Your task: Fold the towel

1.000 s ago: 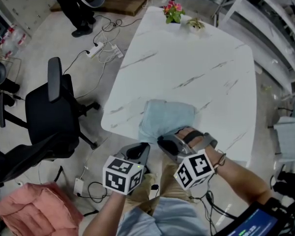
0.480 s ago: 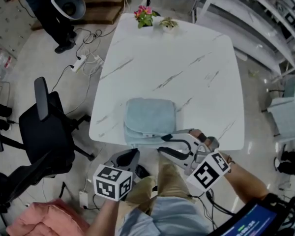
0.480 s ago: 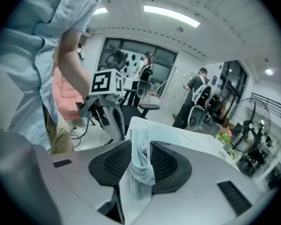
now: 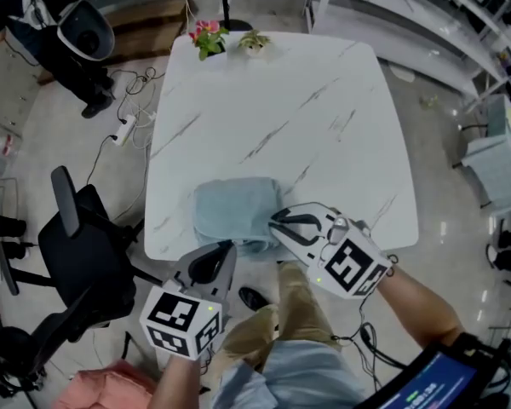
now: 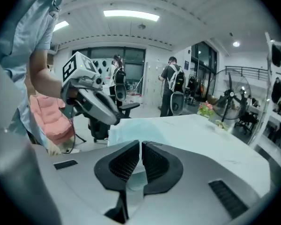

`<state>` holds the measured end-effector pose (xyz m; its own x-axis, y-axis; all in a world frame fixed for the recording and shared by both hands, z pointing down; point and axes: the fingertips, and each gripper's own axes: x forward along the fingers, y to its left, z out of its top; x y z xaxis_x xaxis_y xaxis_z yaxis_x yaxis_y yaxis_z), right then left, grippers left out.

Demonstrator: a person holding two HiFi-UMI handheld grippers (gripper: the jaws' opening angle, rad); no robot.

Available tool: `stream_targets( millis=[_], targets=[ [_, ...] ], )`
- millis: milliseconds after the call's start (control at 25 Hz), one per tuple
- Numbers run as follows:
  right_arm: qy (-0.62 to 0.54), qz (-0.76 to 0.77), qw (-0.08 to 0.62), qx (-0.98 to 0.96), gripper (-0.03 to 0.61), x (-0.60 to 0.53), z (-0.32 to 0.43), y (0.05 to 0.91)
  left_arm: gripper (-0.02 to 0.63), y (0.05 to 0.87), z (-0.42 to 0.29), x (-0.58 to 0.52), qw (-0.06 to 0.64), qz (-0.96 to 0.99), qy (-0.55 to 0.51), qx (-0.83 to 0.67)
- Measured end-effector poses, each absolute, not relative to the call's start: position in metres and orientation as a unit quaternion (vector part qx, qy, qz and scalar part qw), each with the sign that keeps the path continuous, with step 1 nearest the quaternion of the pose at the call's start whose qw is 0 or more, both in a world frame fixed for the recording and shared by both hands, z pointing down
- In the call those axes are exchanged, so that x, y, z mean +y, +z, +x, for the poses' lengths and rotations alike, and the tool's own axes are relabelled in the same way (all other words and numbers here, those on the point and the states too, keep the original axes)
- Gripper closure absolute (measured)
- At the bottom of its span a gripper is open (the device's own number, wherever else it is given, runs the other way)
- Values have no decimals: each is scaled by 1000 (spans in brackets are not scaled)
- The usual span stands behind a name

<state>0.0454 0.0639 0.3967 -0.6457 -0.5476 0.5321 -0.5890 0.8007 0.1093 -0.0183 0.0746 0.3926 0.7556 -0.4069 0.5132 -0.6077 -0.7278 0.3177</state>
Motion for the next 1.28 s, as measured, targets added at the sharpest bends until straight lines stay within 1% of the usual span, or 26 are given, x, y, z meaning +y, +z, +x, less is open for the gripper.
stream_targets(
  millis=[120, 240, 360, 600, 800, 880, 1000, 1160, 1280],
  targets=[
    [48, 254, 315, -913, 537, 83, 26, 422, 606, 415, 3, 64, 225, 906, 245, -262],
    [26, 223, 360, -905, 538, 99, 21, 449, 606, 448, 19, 78, 223, 901, 297, -222],
    [-6, 220, 394, -892, 538, 102, 23, 464, 606, 462, 19, 90, 226, 898, 314, -209],
    [-29, 247, 414, -876, 545, 93, 28, 469, 606, 451, 20, 90, 210, 904, 306, -210],
    [-15, 254, 423, -870, 557, 92, 26, 483, 606, 479, 20, 84, 198, 895, 335, -217],
    [2, 259, 414, -873, 558, 88, 26, 481, 606, 479, 21, 80, 196, 894, 337, -219],
    [27, 270, 377, -885, 547, 86, 29, 466, 606, 466, 22, 78, 189, 901, 324, -220],
    [22, 319, 341, -884, 488, 76, 44, 438, 606, 442, 12, 69, 191, 913, 264, -245],
    [35, 376, 288, -880, 488, 79, 56, 408, 606, 412, -7, 64, 185, 918, 212, -279]
  ],
)
